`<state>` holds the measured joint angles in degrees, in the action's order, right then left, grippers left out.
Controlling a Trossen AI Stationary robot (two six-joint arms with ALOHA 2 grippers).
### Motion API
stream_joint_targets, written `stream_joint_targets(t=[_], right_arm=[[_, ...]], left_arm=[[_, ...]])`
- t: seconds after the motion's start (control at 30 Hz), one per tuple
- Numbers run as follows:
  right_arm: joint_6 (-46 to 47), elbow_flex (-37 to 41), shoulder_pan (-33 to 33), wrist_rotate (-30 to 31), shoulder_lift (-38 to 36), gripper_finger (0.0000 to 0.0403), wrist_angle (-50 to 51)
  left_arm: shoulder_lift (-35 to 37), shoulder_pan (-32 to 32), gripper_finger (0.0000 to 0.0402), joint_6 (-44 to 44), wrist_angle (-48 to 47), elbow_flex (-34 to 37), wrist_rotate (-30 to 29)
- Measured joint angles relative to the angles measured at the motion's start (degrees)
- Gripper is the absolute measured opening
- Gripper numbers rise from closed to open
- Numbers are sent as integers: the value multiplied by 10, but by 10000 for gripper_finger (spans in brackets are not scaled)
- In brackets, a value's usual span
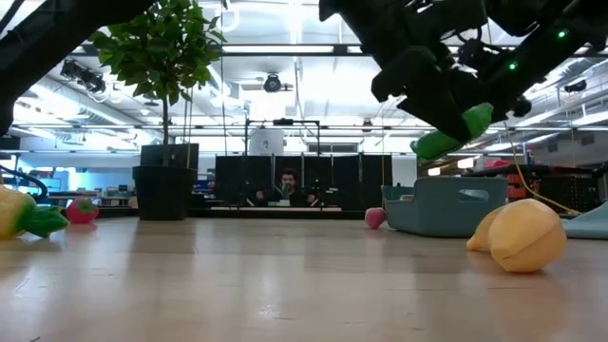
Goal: Pick and placing Produce into tupperware
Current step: Put the green peas into the blue bin, then put the bottom pink peach into the blue bin
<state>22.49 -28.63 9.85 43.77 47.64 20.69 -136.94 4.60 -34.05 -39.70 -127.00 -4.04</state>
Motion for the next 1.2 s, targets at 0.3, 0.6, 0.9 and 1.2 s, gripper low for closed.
stream_joint_targets(t=[0.3, 0.6, 0.9, 1.2], right_arm=[[18, 0, 2, 113, -2, 238, 34], [29, 0, 1, 122, -9, 238, 34], [29, 0, 1, 116, -10, 238, 35], [15, 0, -3, 47, -11, 238, 38]], left_arm=[[-55, -5, 138, 34, 17, 0, -3], [-62, -11, 193, 35, 22, 0, -8], [-45, -3, 235, 31, 5, -1, -15], [30, 18, 209, -12, -171, -64, -230]])
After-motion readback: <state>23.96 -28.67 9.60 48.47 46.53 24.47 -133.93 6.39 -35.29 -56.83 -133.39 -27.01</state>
